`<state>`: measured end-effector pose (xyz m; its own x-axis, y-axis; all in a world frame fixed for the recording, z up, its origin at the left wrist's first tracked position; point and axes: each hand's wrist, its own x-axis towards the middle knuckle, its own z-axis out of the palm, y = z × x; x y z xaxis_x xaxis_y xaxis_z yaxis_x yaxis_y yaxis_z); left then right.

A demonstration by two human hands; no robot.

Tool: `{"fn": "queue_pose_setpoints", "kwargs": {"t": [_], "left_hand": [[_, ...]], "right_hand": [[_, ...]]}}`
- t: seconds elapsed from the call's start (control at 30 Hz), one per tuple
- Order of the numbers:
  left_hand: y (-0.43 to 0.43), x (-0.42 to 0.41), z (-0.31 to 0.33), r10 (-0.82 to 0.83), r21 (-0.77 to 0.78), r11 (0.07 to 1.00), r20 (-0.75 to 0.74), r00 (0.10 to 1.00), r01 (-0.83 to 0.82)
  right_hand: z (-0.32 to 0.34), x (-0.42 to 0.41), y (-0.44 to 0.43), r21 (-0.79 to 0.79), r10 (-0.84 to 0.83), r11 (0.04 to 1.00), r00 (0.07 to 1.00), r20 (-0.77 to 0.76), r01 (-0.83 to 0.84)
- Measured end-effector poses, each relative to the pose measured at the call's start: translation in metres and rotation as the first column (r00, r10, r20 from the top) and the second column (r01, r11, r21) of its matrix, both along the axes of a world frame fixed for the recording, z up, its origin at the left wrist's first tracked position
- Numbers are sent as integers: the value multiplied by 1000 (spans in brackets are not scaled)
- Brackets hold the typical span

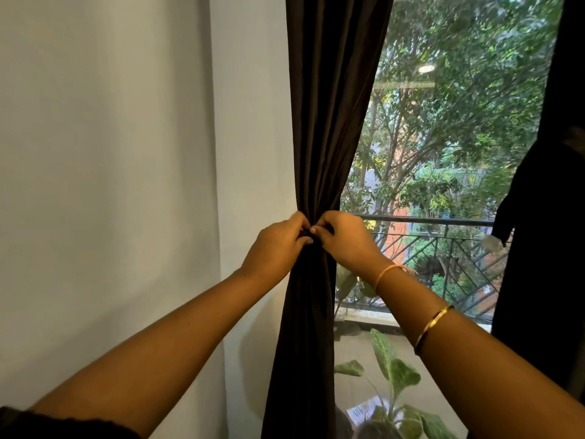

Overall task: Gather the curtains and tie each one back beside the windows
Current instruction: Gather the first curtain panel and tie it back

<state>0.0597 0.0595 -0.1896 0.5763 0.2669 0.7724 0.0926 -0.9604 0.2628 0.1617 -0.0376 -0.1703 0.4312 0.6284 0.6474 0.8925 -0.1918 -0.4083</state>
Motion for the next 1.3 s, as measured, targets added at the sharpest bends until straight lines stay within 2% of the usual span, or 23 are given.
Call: {"fn": "queue_pose_setpoints", "kwargs": {"t": [0.1, 0.17, 0.23, 0.3, 0.47, 0.57, 0.63, 0.7, 0.8, 0.87, 0.93, 1.03, 1.1, 1.13, 1.2, 1.23, 1.3], "left_hand": [[4, -1, 7, 48, 257, 965, 4, 999, -47], [7, -2, 10, 7, 386, 922, 40, 999, -22], [10, -3, 14, -52, 451, 892, 35, 998, 30], [11, -3, 17, -97, 451, 889, 13, 995, 80], [11, -2, 21, -179, 206, 962, -15, 984, 178], [7, -1, 25, -311, -87, 948, -57, 949, 306], [6, -2, 30, -388, -341, 873, -49, 921, 349], [6, -4, 33, -430, -545, 767, -43, 902, 339], [6, -4, 34, -505, -760, 525, 86, 859, 384], [4, -4, 34, -516, -831, 380, 174, 839, 406], [4, -3, 33, -519, -847, 338, 195, 832, 410], [5, -2, 31, -524, -809, 421, 153, 838, 410], [5, -2, 29, -506, -746, 531, 102, 857, 403], [5, -3, 29, -488, -691, 606, 69, 870, 395], [4, -3, 29, -445, -536, 755, 7, 896, 379], [2, -3, 28, -428, -445, 813, -19, 904, 376], [-1, -2, 26, -384, -248, 899, -56, 921, 360]], "right_hand": [[2, 5, -3, 36, 69, 997, 996, -51, -68], [5, 7, -6, 92, 138, 987, 985, -103, -129], [8, 8, -9, 157, 196, 972, 972, -130, -175], [12, 8, -11, 205, 206, 961, 974, -91, -184], [19, 7, -15, 233, 304, 932, 948, -92, -276], [16, 9, -16, 241, 309, 930, 946, -96, -279], [11, 9, -17, 314, 323, 911, 937, -134, -269], [3, 8, -18, 403, 292, 885, 952, -95, -232], [-14, 4, -20, 397, 176, 889, 971, 159, -227], [-25, 2, -18, 323, 133, 912, 928, 347, -251], [-32, 1, -16, 284, 96, 926, 882, 461, -250], [-37, 2, -16, 219, 74, 950, 839, 539, -224], [-36, 2, -18, 169, 115, 957, 844, 524, -235], [-33, 1, -20, 191, 153, 945, 875, 459, -265], [-25, 0, -24, 351, 235, 880, 936, 264, -320], [-18, 0, -24, 424, 276, 846, 946, 172, -324], [-3, -1, -24, 437, 392, 822, 920, 34, -366]]}}
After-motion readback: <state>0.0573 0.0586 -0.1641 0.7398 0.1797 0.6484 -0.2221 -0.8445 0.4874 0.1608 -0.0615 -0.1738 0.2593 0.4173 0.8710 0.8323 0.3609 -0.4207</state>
